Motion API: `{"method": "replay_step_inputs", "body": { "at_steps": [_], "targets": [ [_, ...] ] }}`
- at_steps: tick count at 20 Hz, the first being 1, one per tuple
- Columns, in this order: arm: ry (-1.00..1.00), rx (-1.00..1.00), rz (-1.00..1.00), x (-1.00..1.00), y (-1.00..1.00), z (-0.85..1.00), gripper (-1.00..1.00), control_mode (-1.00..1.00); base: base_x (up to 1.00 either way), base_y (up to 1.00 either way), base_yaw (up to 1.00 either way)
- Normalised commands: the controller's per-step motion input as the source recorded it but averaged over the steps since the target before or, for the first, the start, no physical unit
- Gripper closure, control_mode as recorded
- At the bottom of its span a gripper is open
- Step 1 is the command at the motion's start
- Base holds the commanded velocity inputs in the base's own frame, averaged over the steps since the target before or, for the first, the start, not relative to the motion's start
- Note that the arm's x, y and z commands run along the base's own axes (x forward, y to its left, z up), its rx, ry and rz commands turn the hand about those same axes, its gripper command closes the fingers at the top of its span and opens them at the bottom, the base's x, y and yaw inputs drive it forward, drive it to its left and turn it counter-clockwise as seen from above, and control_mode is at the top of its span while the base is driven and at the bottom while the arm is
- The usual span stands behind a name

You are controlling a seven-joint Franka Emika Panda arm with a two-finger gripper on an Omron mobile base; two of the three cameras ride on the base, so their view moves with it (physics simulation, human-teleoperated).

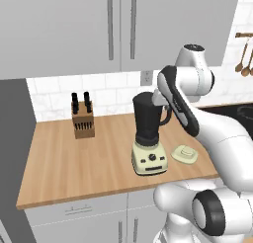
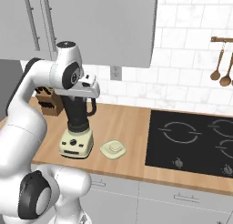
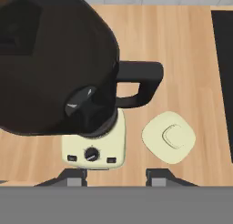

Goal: Close the lid blender by securely placing the lid on top.

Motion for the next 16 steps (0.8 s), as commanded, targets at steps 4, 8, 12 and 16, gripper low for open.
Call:
{"method": "replay_step_inputs", "body": {
  "at_steps": [4, 8, 12, 16],
  "targets": [
    [-0.05, 0.06, 0.0, -0.28, -0.52, -0.09, -1.0, -1.0, 0.0, 0.0, 0.0],
    [-0.09, 0.12, 0.1, -0.49, -1.0, -0.42, -1.0, -1.0, 0.0, 0.0, 0.0],
    [0.0, -0.02, 0.33, -0.1, -0.97, -0.52, -1.0, -1.0, 0.0, 0.0, 0.0],
    [0.02, -0.1, 0.37, 0.17, -0.6, -0.58, -1.0, -1.0, 0.0, 0.0, 0.0]
  ]
}}
